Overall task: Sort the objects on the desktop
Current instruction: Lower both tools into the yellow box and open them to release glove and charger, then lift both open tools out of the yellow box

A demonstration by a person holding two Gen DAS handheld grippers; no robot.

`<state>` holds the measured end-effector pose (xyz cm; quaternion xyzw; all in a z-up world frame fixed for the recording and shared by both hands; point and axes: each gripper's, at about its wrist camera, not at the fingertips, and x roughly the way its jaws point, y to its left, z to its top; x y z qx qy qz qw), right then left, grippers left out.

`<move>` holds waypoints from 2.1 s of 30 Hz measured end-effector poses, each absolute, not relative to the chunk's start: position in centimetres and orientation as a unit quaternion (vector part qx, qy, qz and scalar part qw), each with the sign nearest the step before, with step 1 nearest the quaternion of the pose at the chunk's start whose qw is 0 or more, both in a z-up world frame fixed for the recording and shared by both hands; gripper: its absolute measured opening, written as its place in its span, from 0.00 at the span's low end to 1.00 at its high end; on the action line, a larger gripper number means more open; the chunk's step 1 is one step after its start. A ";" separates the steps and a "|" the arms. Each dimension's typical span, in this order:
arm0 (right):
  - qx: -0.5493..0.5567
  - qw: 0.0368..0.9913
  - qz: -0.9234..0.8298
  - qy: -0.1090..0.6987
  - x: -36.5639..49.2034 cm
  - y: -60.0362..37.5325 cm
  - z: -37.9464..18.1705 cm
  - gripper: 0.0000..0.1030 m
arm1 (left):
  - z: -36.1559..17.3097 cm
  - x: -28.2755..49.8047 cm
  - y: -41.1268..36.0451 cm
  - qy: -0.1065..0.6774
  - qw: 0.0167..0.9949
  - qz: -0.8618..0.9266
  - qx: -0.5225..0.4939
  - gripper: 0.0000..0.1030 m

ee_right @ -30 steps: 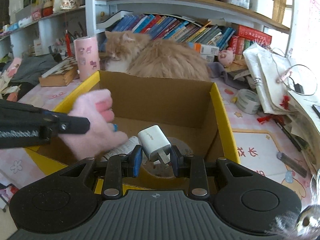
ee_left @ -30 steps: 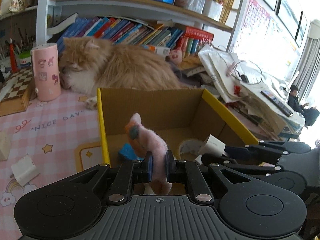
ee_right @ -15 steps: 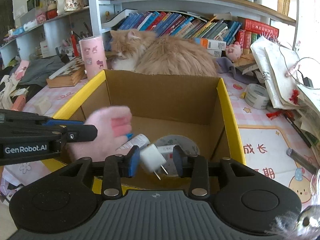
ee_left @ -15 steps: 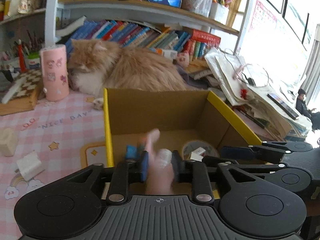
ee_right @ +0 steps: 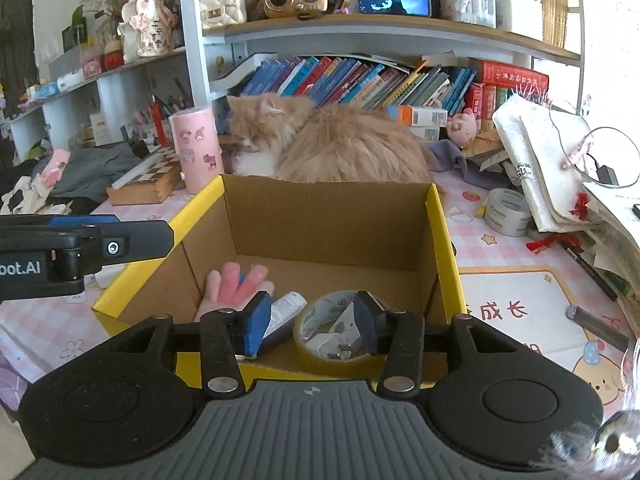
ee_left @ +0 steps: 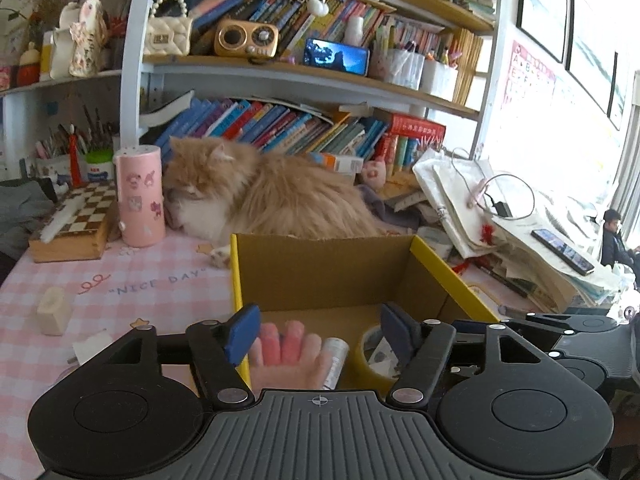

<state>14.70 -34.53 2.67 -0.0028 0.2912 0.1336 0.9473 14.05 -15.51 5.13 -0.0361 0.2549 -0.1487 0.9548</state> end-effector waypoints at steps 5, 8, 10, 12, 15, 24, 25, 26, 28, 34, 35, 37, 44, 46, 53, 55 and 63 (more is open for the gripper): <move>-0.002 0.950 0.124 0.285 13.5 -34.6 3.0 0.45 | 4.9 13.1 -15.4 0.256 0.955 -0.149 -0.024 0.70; -0.002 0.954 0.109 0.279 12.8 -34.7 3.1 0.45 | 4.6 12.4 -15.0 0.260 0.955 -0.143 -0.028 0.73; 0.000 0.957 0.096 0.273 12.2 -34.8 3.2 0.45 | 4.3 11.9 -14.7 0.264 0.953 -0.142 -0.028 0.75; 0.006 0.960 0.079 0.268 11.5 -35.0 3.2 0.45 | 4.0 11.5 -14.6 0.268 0.952 -0.144 -0.019 0.78; 0.014 0.963 0.053 0.263 10.3 -35.1 3.1 0.45 | 3.6 11.1 -14.4 0.268 0.952 -0.148 -0.002 0.79; 0.021 0.960 0.010 0.280 7.1 -33.6 1.6 0.46 | 3.0 9.8 -12.6 0.277 0.946 -0.169 0.008 0.80; 0.020 0.959 0.010 0.284 6.9 -33.2 1.4 0.46 | 3.0 9.6 -12.4 0.278 0.945 -0.172 0.011 0.80; 0.017 0.958 0.010 0.287 6.7 -32.8 1.3 0.46 | 2.9 9.5 -12.3 0.279 0.944 -0.176 0.016 0.80; 0.015 0.957 0.009 0.288 6.3 -32.1 1.2 0.47 | 2.8 9.2 -12.0 0.282 0.942 -0.181 0.026 0.80; 0.021 0.954 0.010 0.300 5.5 -30.3 1.0 0.49 | 2.4 8.5 -10.5 0.290 0.937 -0.190 0.041 0.81; 0.023 0.953 0.010 0.302 5.4 -30.0 1.0 0.50 | 2.2 8.4 -10.3 0.294 0.936 -0.191 0.042 0.81; 0.027 0.951 0.012 0.308 5.2 -29.4 0.9 0.52 | 2.1 8.3 -9.7 0.300 0.933 -0.193 0.043 0.81; 0.028 0.944 0.025 0.329 4.5 -27.0 0.3 0.54 | 1.5 8.0 -7.7 0.323 0.925 -0.198 0.040 0.81; 0.025 0.942 0.030 0.334 4.3 -26.2 0.1 0.54 | 1.3 7.9 -7.2 0.330 0.922 -0.199 0.041 0.81; 0.025 0.937 0.035 0.345 3.5 -24.0 -0.4 0.55 | 1.0 7.4 -5.8 0.337 0.916 -0.209 0.053 0.81; 0.026 0.937 0.034 0.347 3.3 -23.5 -0.5 0.55 | 1.0 7.2 -5.4 0.339 0.914 -0.215 0.058 0.81; 0.037 0.936 0.030 0.350 2.7 -21.5 -0.8 0.55 | 0.8 6.6 -3.6 0.345 0.909 -0.222 0.069 0.81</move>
